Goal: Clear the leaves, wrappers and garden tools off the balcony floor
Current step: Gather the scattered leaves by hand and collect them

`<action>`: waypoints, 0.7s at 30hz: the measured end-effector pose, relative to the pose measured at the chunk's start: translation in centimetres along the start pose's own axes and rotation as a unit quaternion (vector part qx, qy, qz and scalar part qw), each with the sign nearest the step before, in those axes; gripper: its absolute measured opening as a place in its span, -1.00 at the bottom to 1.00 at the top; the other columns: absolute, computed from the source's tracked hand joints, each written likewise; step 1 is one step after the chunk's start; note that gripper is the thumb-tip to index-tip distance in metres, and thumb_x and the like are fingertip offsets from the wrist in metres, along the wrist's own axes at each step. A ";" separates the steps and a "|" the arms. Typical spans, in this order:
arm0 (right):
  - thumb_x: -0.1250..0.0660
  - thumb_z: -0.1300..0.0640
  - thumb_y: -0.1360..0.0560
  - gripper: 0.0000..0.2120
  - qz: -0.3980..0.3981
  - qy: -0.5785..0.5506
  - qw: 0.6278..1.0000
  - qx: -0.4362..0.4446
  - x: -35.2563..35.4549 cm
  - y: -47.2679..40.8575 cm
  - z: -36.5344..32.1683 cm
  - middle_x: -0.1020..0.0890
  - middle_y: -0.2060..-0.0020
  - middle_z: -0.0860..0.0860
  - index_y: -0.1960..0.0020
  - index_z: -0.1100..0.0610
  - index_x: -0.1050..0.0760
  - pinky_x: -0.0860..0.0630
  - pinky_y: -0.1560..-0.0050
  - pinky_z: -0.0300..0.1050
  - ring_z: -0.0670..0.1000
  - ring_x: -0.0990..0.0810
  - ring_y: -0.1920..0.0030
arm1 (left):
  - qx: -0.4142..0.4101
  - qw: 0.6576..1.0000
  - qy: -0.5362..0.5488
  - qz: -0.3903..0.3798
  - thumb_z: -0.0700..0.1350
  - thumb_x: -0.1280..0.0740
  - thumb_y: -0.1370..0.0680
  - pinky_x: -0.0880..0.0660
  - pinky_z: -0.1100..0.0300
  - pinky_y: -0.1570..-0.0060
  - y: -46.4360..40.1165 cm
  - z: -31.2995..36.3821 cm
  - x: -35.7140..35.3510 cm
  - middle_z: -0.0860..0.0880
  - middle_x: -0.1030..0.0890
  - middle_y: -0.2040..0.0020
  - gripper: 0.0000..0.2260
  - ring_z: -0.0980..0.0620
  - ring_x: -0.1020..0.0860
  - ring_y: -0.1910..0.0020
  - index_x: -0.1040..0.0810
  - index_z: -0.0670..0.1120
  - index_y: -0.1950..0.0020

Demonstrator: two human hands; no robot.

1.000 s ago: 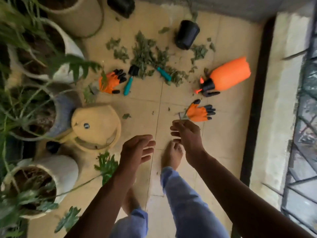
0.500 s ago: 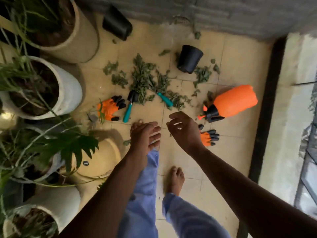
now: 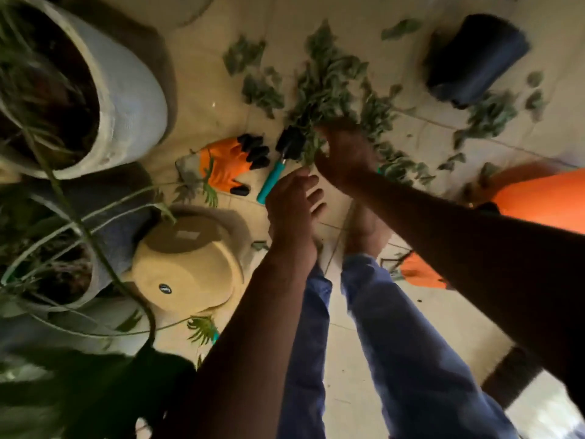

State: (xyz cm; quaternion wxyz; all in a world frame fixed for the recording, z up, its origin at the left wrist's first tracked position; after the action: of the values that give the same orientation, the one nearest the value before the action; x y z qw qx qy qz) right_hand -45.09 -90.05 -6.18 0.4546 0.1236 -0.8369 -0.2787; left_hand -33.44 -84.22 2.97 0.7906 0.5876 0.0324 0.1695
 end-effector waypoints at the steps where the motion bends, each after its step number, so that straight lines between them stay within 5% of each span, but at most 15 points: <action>1: -0.28 0.11 -0.53 -0.46 -0.010 0.033 0.999 0.019 -0.7 -1.3 -0.1 -0.41 -0.47 0.14 -0.51 -0.04 -0.38 -0.49 -0.29 0.09 0.24 -0.37 -0.46 | 0.006 1.000 0.014 0.007 -0.12 -0.19 -0.70 -0.59 0.09 -0.07 -0.6 -0.4 0.0 -0.04 -0.68 -0.18 -0.80 -0.01 -0.66 -0.12 -0.59 -0.03 -0.20; 4: -0.32 0.15 -0.50 -0.39 -0.030 0.130 0.988 0.075 -2.1 -4.4 -0.3 -0.23 -0.54 0.16 -0.53 -0.07 -0.33 -0.43 -0.37 0.21 0.30 -0.20 -0.52 | 0.021 0.999 0.047 0.016 -0.11 -0.19 -0.70 -0.63 0.07 -0.13 -1.4 -2.1 0.0 0.00 -0.70 -0.18 -0.77 0.04 -0.69 -0.11 -0.61 -0.01 -0.24; 9: -0.25 0.17 -0.58 -0.41 -0.066 0.224 0.964 0.130 -3.7 -6.8 0.2 -0.20 -0.52 0.23 -0.58 -0.07 -0.25 -0.46 -0.32 0.27 0.35 -0.21 -0.49 | 0.050 0.994 0.097 0.028 -0.15 -0.20 -0.69 -0.63 0.10 -0.12 -1.4 -3.2 0.5 0.00 -0.70 -0.17 -0.75 0.04 -0.68 -0.15 -0.62 -0.02 -0.28; 17: -0.26 0.35 -0.48 -0.77 -0.017 0.063 0.994 0.093 -1.8 -7.4 1.7 -0.60 -0.16 0.20 -0.05 0.21 -0.62 -0.52 -0.08 0.00 0.27 -0.58 -0.16 | 0.088 0.974 0.206 0.023 -0.08 -0.20 -0.71 -0.63 0.08 -0.11 2.6 -3.1 0.9 -0.01 -0.72 -0.18 -0.74 0.03 -0.70 -0.14 -0.58 -0.03 -0.33; 21: -0.27 0.35 -0.44 -0.77 0.024 -0.047 0.997 0.059 0.3 -5.7 1.7 -0.71 0.04 0.05 0.10 0.16 -0.68 -0.58 -0.06 -0.05 0.07 -0.66 -0.02 | 0.144 0.965 0.221 0.001 0.01 -0.21 -0.71 -0.52 -0.04 -0.34 3.8 -4.2 0.0 -0.03 -0.73 -0.15 -0.77 -0.03 -0.66 -0.21 -0.63 0.00 -0.21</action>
State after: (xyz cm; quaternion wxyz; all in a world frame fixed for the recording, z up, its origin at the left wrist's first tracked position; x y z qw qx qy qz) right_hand -46.98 -94.23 -9.97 0.4133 0.1171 -0.8750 -0.2230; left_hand -35.35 -79.36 5.22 0.6707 0.6431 0.2301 0.2893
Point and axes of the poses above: each hand's wrist, its own y-axis away from the middle knuckle, its own x-axis out of the back of the hand, z = x × y, the point moved 5 cm from there along -y, towards the middle knuckle
